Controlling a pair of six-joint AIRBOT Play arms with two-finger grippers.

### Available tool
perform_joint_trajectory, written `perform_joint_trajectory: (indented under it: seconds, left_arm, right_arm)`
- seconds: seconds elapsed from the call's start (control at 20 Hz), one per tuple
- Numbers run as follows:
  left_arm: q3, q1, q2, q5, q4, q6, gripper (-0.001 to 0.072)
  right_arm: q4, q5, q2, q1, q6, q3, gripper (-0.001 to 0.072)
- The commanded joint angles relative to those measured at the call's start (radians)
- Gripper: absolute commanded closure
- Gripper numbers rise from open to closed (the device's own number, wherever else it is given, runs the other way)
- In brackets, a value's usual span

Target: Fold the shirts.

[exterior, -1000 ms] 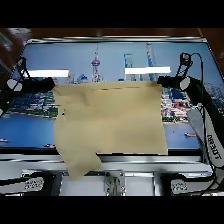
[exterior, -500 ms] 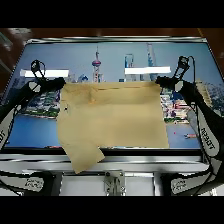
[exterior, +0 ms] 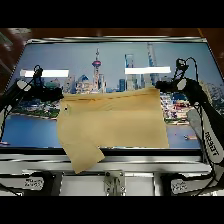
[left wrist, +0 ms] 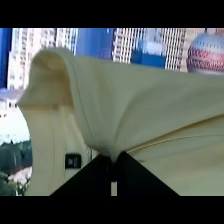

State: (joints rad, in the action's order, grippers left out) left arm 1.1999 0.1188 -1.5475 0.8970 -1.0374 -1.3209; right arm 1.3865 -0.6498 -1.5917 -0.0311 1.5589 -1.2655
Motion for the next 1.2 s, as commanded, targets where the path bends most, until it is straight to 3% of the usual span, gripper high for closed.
perform_joint_trajectory:
  seconds: [0.0, 0.1, 0.3, 0.9, 0.95, 1.0, 1.05, 1.1, 1.15]
  left_arm:
    - [0.000, 0.036, 0.005, 0.286, -0.002, 0.012, 0.0663]
    - [-0.001, 0.034, 0.003, 0.327, -0.002, 0.011, 0.0663]
    - [-0.004, -0.003, -0.021, 0.346, -0.002, 0.009, 0.0663]
    - [-0.006, -0.011, -0.065, 0.367, -0.077, -0.064, 0.0662]
    - [-0.006, -0.011, -0.068, 0.369, -0.077, -0.064, 0.0662]
    - [-0.006, -0.011, -0.069, 0.370, -0.077, -0.071, 0.0649]
    - [-0.002, -0.008, -0.068, 0.380, -0.073, -0.072, 0.0484]
    - [0.008, 0.000, -0.068, 0.405, -0.070, -0.072, 0.0268]
    - [0.026, 0.016, -0.067, 0.447, -0.070, -0.074, 0.0193]
  right_arm:
    - [0.171, -0.263, 0.034, 0.000, 0.011, -0.001, 0.0647]
    - [0.209, -0.352, 0.029, 0.001, 0.034, 0.000, 0.0648]
    - [0.138, -0.356, -0.008, 0.001, 0.046, 0.006, 0.0648]
    - [0.134, -0.490, -0.056, 0.001, 0.090, 0.007, 0.0648]
    - [0.128, -0.481, -0.057, 0.001, 0.101, 0.006, 0.0621]
    - [0.120, -0.472, -0.056, 0.001, 0.101, 0.006, 0.0476]
    - [0.109, -0.472, -0.053, 0.001, 0.086, 0.005, 0.0218]
    - [0.104, -0.478, -0.042, 0.001, 0.062, 0.003, 0.0123]
    - [0.105, -0.482, -0.019, 0.000, 0.040, 0.003, 0.0123]
